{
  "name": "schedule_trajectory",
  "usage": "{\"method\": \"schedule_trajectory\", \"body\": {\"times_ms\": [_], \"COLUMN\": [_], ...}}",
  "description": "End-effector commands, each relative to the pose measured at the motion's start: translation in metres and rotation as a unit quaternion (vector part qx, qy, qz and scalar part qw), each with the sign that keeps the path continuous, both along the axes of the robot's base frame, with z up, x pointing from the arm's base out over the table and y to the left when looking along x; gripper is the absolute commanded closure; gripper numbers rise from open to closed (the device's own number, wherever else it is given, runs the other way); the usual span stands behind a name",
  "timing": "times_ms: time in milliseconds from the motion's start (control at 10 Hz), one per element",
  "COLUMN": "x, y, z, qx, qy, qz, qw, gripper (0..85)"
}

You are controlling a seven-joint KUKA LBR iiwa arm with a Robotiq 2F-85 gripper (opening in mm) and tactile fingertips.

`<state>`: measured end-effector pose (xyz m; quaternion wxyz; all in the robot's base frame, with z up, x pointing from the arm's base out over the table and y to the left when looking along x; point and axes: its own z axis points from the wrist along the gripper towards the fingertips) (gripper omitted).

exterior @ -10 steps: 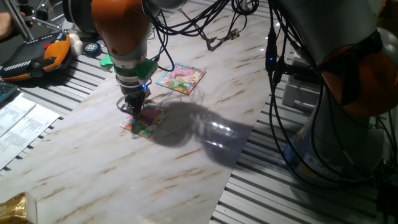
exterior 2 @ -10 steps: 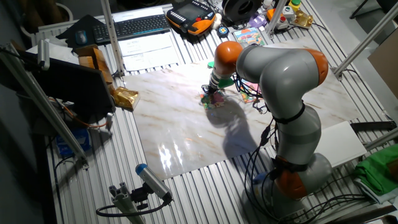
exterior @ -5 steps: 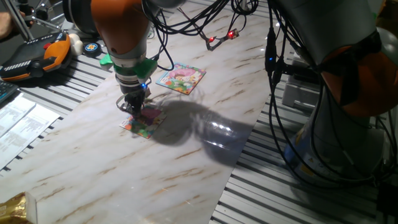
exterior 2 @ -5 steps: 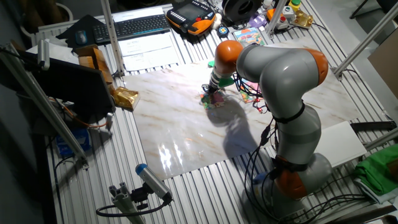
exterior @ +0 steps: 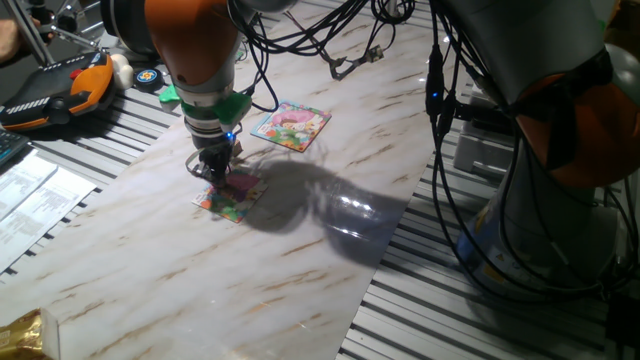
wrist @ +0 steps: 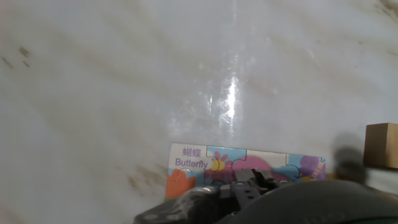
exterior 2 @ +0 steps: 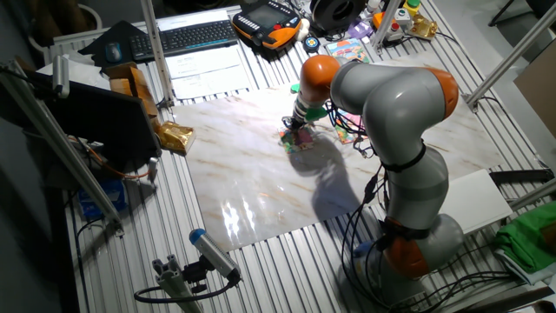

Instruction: Assemble one piece of a puzzle

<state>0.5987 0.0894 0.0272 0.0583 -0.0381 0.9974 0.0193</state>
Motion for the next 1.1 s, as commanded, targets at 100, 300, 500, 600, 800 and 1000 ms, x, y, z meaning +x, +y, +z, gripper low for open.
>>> {"method": "schedule_trajectory", "body": {"times_ms": [100,300,500,600,800,1000], "x": [0.0005,0.0004,0.0002,0.0002,0.0002,0.0002], "y": [-0.0016,-0.0023,-0.0023,-0.0024,-0.0025,-0.0023], "z": [-0.0009,-0.0017,-0.0019,-0.0019,-0.0023,0.0013], "qx": [-0.003,-0.003,-0.003,-0.003,-0.003,-0.005], "qy": [0.0,-0.001,0.0,0.0,0.0,0.001], "qz": [0.0,-0.002,-0.001,-0.001,-0.001,-0.001], "qw": [1.0,1.0,1.0,1.0,1.0,1.0], "gripper": [84.3,84.3,84.3,84.3,84.3,84.3]}}
